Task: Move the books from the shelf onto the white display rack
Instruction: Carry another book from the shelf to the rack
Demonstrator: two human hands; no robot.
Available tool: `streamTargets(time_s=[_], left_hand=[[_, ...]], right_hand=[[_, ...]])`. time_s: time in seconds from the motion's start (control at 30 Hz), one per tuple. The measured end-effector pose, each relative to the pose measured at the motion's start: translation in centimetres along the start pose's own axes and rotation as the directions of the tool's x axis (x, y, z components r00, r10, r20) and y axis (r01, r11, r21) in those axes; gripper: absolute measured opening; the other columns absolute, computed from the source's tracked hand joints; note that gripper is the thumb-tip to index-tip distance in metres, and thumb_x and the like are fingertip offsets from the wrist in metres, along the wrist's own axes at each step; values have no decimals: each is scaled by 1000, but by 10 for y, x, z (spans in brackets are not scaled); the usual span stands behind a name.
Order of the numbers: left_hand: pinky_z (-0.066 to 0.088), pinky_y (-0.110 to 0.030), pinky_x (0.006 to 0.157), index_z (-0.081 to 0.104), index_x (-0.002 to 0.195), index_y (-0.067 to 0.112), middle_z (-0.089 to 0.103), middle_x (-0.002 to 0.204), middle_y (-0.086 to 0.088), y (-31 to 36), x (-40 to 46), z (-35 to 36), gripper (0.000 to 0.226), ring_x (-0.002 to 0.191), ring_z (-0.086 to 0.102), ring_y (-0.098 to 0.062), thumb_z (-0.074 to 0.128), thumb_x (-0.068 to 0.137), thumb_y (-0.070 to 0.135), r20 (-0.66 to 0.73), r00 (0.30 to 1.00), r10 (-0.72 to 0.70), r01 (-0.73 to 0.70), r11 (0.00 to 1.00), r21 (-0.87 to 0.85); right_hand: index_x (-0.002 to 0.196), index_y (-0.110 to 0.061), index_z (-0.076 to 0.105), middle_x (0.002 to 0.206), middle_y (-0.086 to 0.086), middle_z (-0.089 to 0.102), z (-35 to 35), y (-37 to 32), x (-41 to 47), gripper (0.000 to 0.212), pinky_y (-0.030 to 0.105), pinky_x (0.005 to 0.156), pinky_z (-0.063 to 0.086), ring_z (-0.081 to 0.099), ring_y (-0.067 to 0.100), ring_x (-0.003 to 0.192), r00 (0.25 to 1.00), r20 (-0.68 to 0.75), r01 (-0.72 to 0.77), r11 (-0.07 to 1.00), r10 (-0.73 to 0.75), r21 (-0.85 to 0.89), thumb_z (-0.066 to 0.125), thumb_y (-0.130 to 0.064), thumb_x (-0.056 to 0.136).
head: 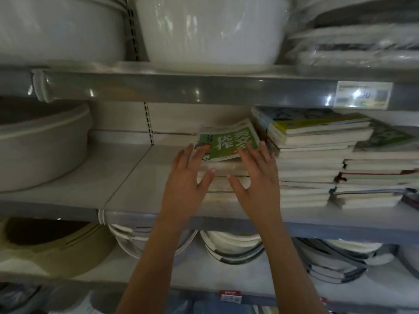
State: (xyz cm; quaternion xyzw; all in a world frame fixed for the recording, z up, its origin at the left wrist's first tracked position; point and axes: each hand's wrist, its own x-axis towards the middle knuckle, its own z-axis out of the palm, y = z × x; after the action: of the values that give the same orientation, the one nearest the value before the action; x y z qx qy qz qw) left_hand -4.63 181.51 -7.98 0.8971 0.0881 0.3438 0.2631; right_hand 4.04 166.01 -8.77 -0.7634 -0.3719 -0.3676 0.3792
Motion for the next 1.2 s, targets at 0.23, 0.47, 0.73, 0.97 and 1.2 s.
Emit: streamTargets(time_s=[0.23, 0.47, 0.73, 0.97, 1.2], left_hand=[[53, -36, 97, 53, 138, 23, 37, 151, 5, -30, 25, 22, 50, 124, 52, -5, 55, 93, 44, 34, 992, 118, -108, 971, -214], [35, -5, 102, 62, 132, 22, 47, 147, 6, -45, 40, 28, 59, 129, 50, -5, 84, 77, 25, -4, 989, 146, -143, 966, -216], [43, -22, 108, 69, 124, 21, 59, 136, 13, -45, 43, 21, 50, 127, 53, -1, 84, 76, 18, -41, 997, 59, -70, 915, -398], [42, -26, 109, 69, 124, 13, 60, 137, 5, -59, 47, 17, 52, 131, 51, -3, 84, 74, 11, 4, 999, 52, -43, 873, -485], [45, -22, 105, 68, 123, 4, 59, 137, -2, -51, 36, 9, 52, 118, 53, 11, 82, 73, -2, -15, 1000, 4, -11, 848, -529]], right_hand=[[126, -13, 63, 125, 8, 62, 16, 22, 2, 60, 48, 106, 39, 44, 27, 122, 1000, -2, 15, 966, -16, -260, 82, -32, 73], [121, -15, 67, 115, 6, 68, 27, 25, 5, 59, 38, 110, 27, 48, 20, 113, 996, -93, -43, 951, 15, -306, 86, -29, 66], [112, -16, 72, 112, 0, 72, 26, 22, 6, 51, 37, 108, 28, 55, 19, 109, 995, -98, -36, 956, 7, -290, 88, -29, 65], [125, -15, 63, 129, 6, 60, 43, -5, -4, 44, 45, 104, 39, 44, 27, 128, 989, -55, -146, 977, 139, -157, 69, -30, 84], [119, -17, 68, 124, 4, 62, 39, -14, 0, 42, 44, 102, 44, 47, 26, 122, 969, -66, -242, 970, 240, -14, 80, -22, 80]])
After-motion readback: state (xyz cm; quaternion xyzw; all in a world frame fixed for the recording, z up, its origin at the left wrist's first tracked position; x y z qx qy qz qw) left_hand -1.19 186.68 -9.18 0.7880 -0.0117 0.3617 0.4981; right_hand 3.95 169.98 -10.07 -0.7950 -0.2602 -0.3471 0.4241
